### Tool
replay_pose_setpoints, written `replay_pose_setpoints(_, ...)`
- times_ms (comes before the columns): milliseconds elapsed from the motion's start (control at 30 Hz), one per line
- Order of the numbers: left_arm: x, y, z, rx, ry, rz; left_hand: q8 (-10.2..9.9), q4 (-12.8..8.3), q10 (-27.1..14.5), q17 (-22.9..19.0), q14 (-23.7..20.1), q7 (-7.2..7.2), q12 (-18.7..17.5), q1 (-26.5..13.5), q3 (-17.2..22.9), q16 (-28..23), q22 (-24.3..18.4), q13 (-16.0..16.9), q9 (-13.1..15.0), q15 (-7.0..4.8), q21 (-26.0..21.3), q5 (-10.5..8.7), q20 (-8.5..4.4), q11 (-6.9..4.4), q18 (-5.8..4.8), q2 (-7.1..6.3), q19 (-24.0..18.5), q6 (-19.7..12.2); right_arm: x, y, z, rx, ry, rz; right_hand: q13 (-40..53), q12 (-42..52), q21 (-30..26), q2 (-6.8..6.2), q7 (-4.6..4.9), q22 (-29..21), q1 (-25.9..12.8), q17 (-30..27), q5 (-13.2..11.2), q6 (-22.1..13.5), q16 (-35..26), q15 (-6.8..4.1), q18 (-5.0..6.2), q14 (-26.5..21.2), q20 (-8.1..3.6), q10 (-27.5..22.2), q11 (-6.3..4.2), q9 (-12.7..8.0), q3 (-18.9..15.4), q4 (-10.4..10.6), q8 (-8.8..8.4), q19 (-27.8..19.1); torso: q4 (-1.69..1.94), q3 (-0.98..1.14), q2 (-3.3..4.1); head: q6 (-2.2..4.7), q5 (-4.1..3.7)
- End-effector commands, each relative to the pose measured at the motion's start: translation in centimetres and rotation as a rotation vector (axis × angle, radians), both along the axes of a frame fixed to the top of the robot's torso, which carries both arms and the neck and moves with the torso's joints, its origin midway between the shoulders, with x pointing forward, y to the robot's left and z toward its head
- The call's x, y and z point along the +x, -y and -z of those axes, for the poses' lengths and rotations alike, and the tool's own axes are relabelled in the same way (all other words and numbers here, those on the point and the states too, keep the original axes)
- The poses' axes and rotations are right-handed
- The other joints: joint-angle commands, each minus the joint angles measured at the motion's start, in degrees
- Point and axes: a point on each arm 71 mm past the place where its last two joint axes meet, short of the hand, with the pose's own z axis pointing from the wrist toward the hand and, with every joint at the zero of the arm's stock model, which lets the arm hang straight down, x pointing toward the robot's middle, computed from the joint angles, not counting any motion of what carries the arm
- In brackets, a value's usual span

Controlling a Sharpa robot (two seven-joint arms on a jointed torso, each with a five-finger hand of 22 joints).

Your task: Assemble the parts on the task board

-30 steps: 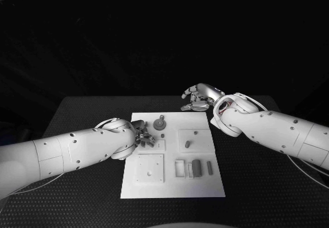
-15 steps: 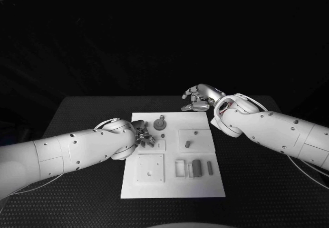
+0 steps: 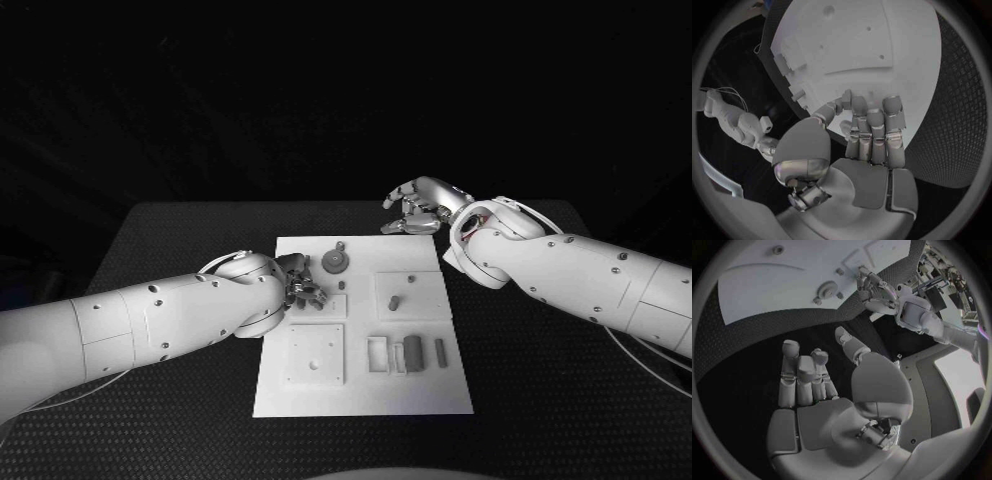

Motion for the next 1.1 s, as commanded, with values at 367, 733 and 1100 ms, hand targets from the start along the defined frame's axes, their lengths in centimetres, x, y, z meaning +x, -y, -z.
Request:
replay_pose_setpoints(367,-0.45,0.07,0.52,0.015,0.003,0.019,0.16,-4.98,0.08,-0.12,1.14,-0.03,0.24,1.27,5.55,0.32,1.16,-0.07,-0.09,-1.67,0.39,0.23,-1.58,-0.32,1.59,0.59,1.11,1.22,-0.06,-0.10,0.07,-0.003,-0.006,-0.013,-0.10,0.22,-0.33,-0.10,0.33,0.87,-0.62,-0.07,-0.09,0.01,-0.30,-0.03,1.72,-0.50,-0.38,-0.37,-0.05,-0.10,-0.03,0.47,0.14,-0.01,0.02,-0.02,-0.01,-0.01,-0.08)
replay_pose_setpoints(733,-0.74,-0.32,0.51,0.017,-0.005,0.018,0.18,-4.91,0.20,-0.16,1.24,-0.09,0.31,1.31,5.60,0.40,1.15,-0.08,-0.14,-1.73,0.46,0.37,-1.63,-0.38,1.60,0.44,1.21,1.36,-0.06,-0.02,0.10,-0.004,-0.006,-0.011,-0.13,0.24,-0.35,-0.10,0.34,0.87,-0.68,-0.08,-0.09,-0.02,-0.31,-0.03,1.72,-0.51,-0.37,-0.39,-0.04,-0.11,-0.03,0.52,0.13,-0.01,0.05,-0.04,-0.01,-0.08,-0.15)
replay_pose_setpoints(1100,-1.01,-0.64,0.69,0.039,-0.039,0.031,0.18,-4.87,0.22,-0.18,1.26,-0.10,0.33,1.31,5.62,0.43,1.15,-0.09,-0.17,-1.74,0.48,0.46,-1.64,-0.39,1.60,0.41,1.23,1.40,-0.07,-0.02,0.14,-0.004,-0.007,-0.012,-0.16,0.27,-0.35,-0.11,0.34,0.87,-0.73,-0.08,-0.09,-0.04,-0.31,-0.02,1.72,-0.51,-0.37,-0.40,-0.04,-0.11,-0.03,0.55,0.12,-0.01,-0.02,-0.01,0.02,-0.12,-0.15)
